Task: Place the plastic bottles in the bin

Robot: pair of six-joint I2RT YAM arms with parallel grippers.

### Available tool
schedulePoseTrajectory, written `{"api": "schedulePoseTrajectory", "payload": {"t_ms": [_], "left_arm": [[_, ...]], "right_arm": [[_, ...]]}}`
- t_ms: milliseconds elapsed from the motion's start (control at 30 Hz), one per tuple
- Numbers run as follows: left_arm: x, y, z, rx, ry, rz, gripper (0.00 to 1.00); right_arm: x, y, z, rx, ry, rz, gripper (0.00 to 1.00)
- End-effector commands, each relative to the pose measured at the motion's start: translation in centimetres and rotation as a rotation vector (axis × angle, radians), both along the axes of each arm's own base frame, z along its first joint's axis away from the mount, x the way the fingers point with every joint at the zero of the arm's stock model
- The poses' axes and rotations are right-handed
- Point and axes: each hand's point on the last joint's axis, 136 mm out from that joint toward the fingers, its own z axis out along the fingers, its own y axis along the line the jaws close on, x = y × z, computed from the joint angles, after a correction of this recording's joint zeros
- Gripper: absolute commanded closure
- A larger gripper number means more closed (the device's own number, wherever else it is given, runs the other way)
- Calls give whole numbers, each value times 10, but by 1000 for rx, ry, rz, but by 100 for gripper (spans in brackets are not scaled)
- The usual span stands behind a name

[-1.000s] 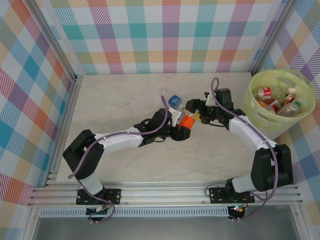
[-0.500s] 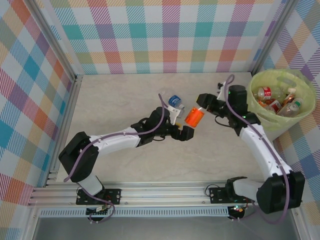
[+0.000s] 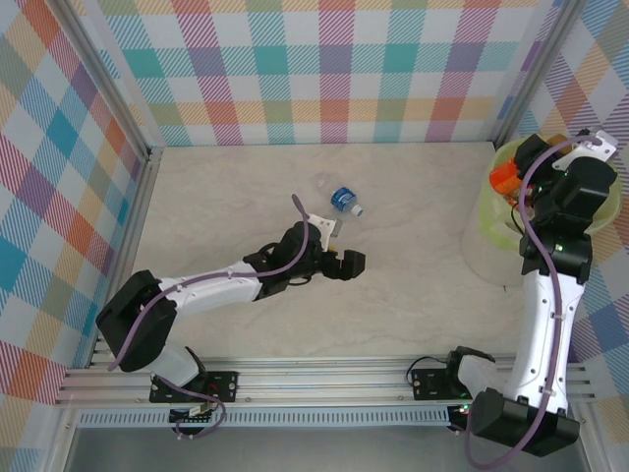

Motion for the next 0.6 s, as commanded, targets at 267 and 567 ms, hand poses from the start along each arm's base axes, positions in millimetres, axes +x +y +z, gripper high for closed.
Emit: {"api": "schedulePoseTrajectory", "payload": {"t_ms": [267, 567], "left_arm": [[26, 47, 11, -28, -30, 255, 0], [31, 83, 6, -11, -14, 390, 0]], "right_arm": [[53, -21, -72, -9, 233, 40, 30], [68, -10, -43, 76, 223, 103, 5]]}}
